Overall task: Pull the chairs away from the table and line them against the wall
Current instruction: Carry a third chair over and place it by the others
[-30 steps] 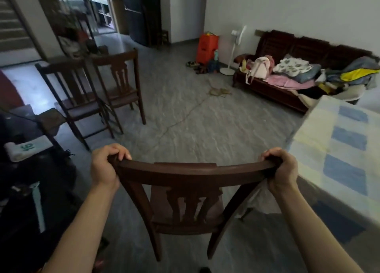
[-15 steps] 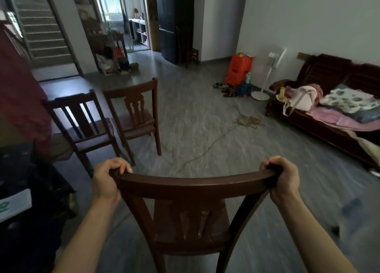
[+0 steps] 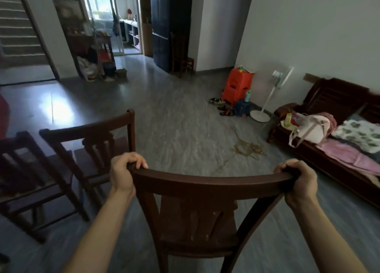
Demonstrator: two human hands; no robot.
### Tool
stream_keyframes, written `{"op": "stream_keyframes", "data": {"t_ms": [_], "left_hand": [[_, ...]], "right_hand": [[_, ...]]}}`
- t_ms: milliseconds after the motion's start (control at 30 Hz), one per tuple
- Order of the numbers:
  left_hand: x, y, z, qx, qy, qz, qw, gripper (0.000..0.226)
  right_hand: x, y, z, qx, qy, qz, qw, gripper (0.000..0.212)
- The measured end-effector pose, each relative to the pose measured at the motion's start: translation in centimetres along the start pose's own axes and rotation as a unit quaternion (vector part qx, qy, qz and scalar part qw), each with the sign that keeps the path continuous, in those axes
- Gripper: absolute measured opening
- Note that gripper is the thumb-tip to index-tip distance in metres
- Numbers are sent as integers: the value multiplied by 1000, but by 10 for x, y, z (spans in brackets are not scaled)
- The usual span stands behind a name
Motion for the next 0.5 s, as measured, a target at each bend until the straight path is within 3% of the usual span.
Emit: {"op": "stream_keyframes", "data": {"t_ms": [133,300,500], "left_hand": [[-127,-6,-53,6,-15,13,1000,26],[-287,-23,-102,16,-6,5,1000,24],[-474,-30,-144,-13,22,5,1000,25]], "right_hand": [[-118,38,-41,-19,11,3,1000,19],[-270,106,-109,-17,-22,17,999,34],[-443,199,-201,-36,-37,-6,999,37]]}}
Point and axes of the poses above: each hand's wrist, its own x-axis away from the middle knuckle, its own z-axis out of the back of the hand, y = z × x, the point moved 8 cm from there along -x, towards the middle knuckle, and after that the axes turned 14 degrees about z, right-handed, at the moved point
